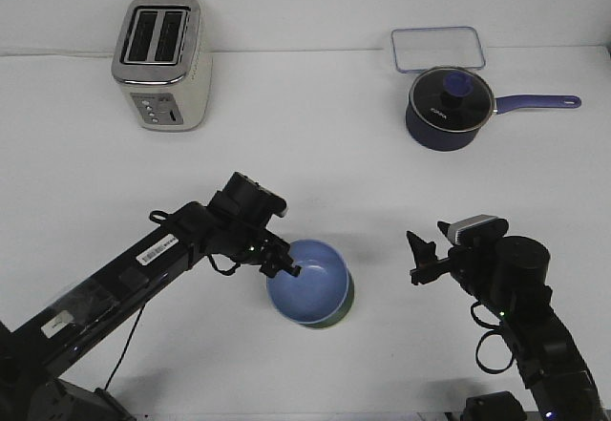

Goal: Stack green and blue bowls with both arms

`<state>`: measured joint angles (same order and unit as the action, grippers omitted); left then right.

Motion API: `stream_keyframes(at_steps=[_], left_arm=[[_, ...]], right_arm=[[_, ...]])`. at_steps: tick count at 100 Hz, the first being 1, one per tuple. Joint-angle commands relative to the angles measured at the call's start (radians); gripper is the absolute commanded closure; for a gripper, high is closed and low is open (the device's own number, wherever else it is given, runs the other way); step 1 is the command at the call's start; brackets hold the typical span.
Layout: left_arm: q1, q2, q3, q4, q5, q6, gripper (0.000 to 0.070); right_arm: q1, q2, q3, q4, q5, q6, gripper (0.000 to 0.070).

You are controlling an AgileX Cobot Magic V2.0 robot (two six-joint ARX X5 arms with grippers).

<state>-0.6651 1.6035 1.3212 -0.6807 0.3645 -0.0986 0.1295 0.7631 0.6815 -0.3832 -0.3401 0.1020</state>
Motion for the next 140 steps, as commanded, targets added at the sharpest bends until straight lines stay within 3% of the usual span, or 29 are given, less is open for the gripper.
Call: stream_keyframes(at_steps=[1,18,35,41,49,59,71,80,87,94,101,105,115,140], left_arm=[[-0.018,0.029,0.020,0.019,-0.009,-0.011,0.0686],[-0.045,0.055,0.020,0.025,-0.024,-0.008,0.0669],[-0.070,0.056,0.021,0.041,-0.024,0.002,0.0344],[-0.070,0.056,0.027,0.035,-0.024,0.001,0.0268],[-0.062,0.051,0.048,0.014,-0.039,0.001,0.0230],[-0.030,0.018,0.095,-0.020,-0.124,0.011,0.0228],[0.021,-0.069,0.146,-0.014,-0.293,0.041,0.0192],[0.072,-0.159,0.153,0.036,-0.420,0.067,0.0199],[0.121,-0.223,0.153,0.056,-0.451,0.069,0.0236],[0.170,-0.281,0.150,0.050,-0.451,0.069,0.0472],[0.217,-0.341,0.125,0.056,-0.451,0.077,0.0700],[0.243,-0.380,0.094,0.074,-0.451,0.079,0.0685],[0.299,-0.500,-0.047,0.182,-0.454,0.078,0.0686],[0.380,-0.906,-0.631,0.712,-0.528,0.116,0.0686]], right_arm=[[0.002,0.003,0.007,0.009,-0.003,0.007,0.0259],[0.002,0.003,0.007,0.008,-0.003,0.007,0.0259],[0.002,0.003,0.007,0.009,-0.003,0.007,0.0259],[0.002,0.003,0.007,0.009,-0.003,0.007,0.0259],[0.002,0.003,0.007,0.009,-0.003,0.006,0.0259],[0.002,0.003,0.007,0.009,0.000,0.006,0.0259],[0.002,0.003,0.007,0.010,0.000,0.006,0.0259],[0.002,0.003,0.007,0.018,0.000,0.006,0.0259],[0.002,-0.001,0.007,0.025,0.008,0.006,0.0265],[0.002,-0.013,0.007,0.029,0.029,0.006,0.0386],[0.001,-0.038,0.007,0.033,0.054,0.006,0.0604],[0.001,-0.055,0.007,0.032,0.075,0.005,0.0700],[0.001,-0.113,-0.001,0.041,0.144,0.005,0.0700],[0.001,-0.348,-0.157,0.247,0.192,0.006,0.0700]])
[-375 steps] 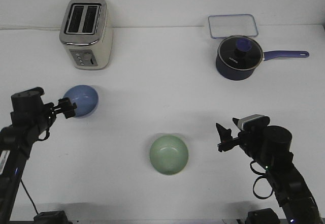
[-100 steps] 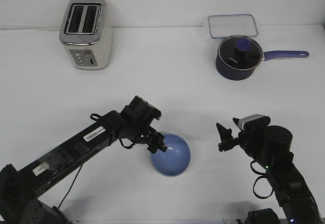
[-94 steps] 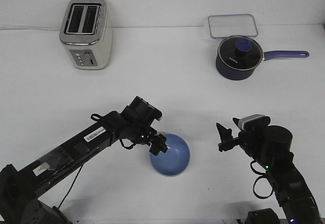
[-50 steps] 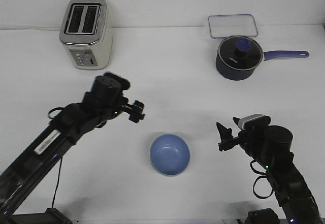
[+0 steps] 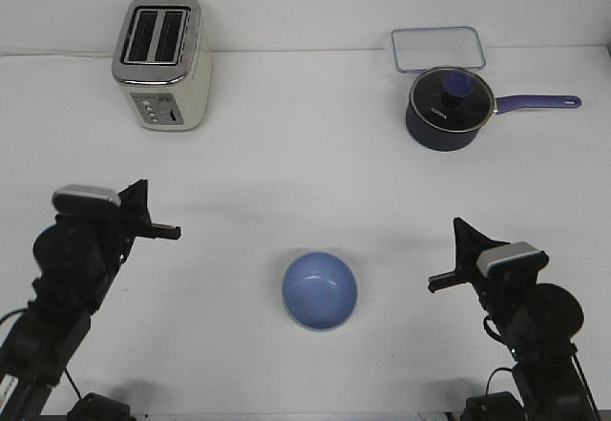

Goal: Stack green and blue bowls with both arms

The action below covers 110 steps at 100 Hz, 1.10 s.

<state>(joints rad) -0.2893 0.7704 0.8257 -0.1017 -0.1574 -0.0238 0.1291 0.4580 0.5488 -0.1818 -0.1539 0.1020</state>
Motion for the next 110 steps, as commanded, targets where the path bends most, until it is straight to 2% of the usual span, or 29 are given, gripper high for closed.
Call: stream_keyframes(at_steps=[1,12,24,41,98,110], left_arm=[[0.006,-0.088,-0.154,0.152,-0.006,0.046,0.0686],[0.024,-0.226,-0.315,0.296,-0.006,0.076,0.0687],[0.038,-0.293,-0.351,0.303,-0.006,0.074,0.0687],[0.039,-0.327,-0.348,0.365,-0.005,0.072,0.0685],[0.040,-0.366,-0.351,0.363,-0.008,0.085,0.0685],[0.095,-0.406,-0.386,0.282,0.007,0.102,0.0686]], right_arm=[[0.002,-0.056,-0.032,0.055,0.005,0.006,0.0700],[0.002,-0.114,-0.062,0.076,0.056,-0.003,0.0700],[0.002,-0.121,-0.062,0.074,0.119,-0.006,0.0700],[0.002,-0.124,-0.062,0.077,0.129,-0.005,0.0700],[0.002,-0.124,-0.062,0.077,0.129,-0.005,0.0700],[0.002,-0.124,-0.062,0.077,0.129,-0.005,0.0700]])
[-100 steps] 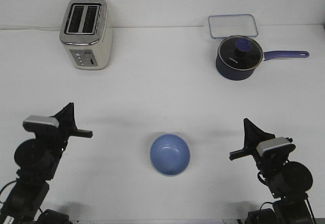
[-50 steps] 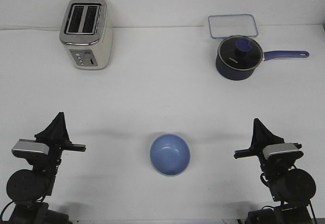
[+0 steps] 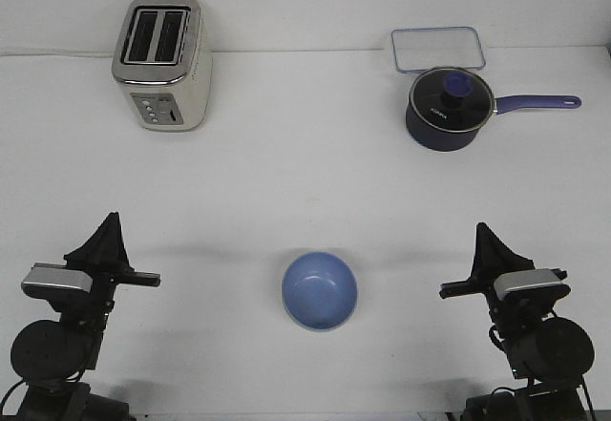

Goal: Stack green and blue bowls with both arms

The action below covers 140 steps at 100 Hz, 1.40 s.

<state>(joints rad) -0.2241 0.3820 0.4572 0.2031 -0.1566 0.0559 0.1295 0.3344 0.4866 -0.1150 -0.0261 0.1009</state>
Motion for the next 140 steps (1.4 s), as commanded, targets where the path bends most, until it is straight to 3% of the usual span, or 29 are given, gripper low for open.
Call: stream_keyframes(at_steps=[1,12,30,45,140], left_arm=[[0.037,-0.023,-0.025,-0.030,0.016,0.022,0.0686],[0.130,-0.097,-0.123,-0.068,0.124,0.000,0.0686],[0.226,-0.227,-0.286,-0.064,0.143,-0.061,0.0685],[0.245,-0.300,-0.386,-0.039,0.206,-0.073,0.0686],[0.251,-0.378,-0.443,-0.061,0.208,-0.084,0.0685]], right_arm=[[0.001,0.000,0.000,0.010,0.001,-0.004,0.0700],[0.001,0.000,0.000,0.010,0.001,-0.004,0.0700],[0.001,0.000,0.000,0.010,0.001,-0.004,0.0700],[0.001,0.000,0.000,0.010,0.000,-0.004,0.0700],[0.001,0.000,0.000,0.010,0.001,-0.004,0.0700]])
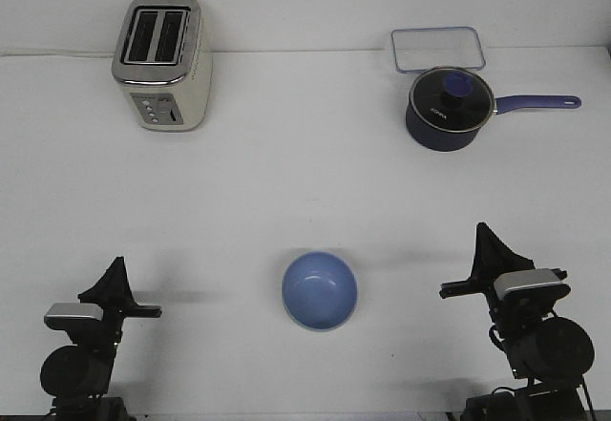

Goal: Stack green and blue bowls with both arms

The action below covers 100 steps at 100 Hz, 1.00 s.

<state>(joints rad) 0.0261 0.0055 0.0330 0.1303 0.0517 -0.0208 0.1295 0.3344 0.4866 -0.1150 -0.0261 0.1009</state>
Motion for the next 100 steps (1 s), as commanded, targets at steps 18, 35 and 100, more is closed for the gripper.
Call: stream_keyframes(at_steps=[18,35,100], left_arm=[[0.000,-0.001,-0.019,0.012,0.000,-0.007,0.0685],[0.000,-0.001,-0.019,0.012,0.000,-0.007,0.0685],[0.001,-0.001,-0.019,0.013,0.000,-0.007,0.0685]], right_arm=[[0.001,0.000,0.000,0.012,0.005,-0.060,0.0700],[-0.021,-0.063,-0.048,0.016,0.054,-0.206,0.0700],[-0.085,-0.333,-0.474,0.149,0.056,-0.420,0.0700]])
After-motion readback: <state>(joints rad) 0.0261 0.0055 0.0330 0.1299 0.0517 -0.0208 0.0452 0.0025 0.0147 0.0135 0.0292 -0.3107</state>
